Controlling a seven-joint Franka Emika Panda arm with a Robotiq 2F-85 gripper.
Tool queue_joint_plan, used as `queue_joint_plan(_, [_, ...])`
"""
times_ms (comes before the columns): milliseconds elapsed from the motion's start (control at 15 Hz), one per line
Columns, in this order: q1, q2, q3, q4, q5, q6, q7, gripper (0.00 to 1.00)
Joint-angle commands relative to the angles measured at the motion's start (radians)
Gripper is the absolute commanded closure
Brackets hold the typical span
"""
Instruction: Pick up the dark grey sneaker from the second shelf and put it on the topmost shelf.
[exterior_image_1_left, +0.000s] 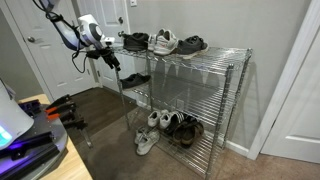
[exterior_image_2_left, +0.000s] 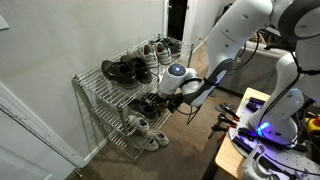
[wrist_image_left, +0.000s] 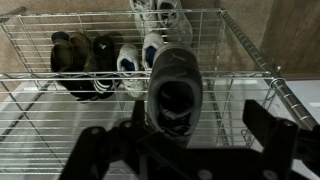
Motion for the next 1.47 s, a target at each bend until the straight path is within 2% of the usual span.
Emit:
queue_joint_plan(0, [0.076,0.099,-0.089,0.037,0.070,0.127,0.014,0.00])
queue_joint_plan(200, [0.104,0.179,-0.128,0.058,0.228,0.228,-0.040,0.00])
queue_joint_plan(400, [0.085,0.234,-0.110,0.093,0.389,0.245,-0.127,0.00])
queue_joint_plan(600, [0.072,0.276,-0.096,0.131,0.498,0.234,-0.196,0.00])
queue_joint_plan(867, [0.064,0.315,-0.087,0.177,0.586,0.216,-0.256,0.00])
queue_joint_plan(1067, [0.079,0.348,-0.106,0.208,0.640,0.186,-0.266,0.00])
queue_joint_plan(1400, [0.080,0.384,-0.120,0.245,0.672,0.122,-0.253,0.00])
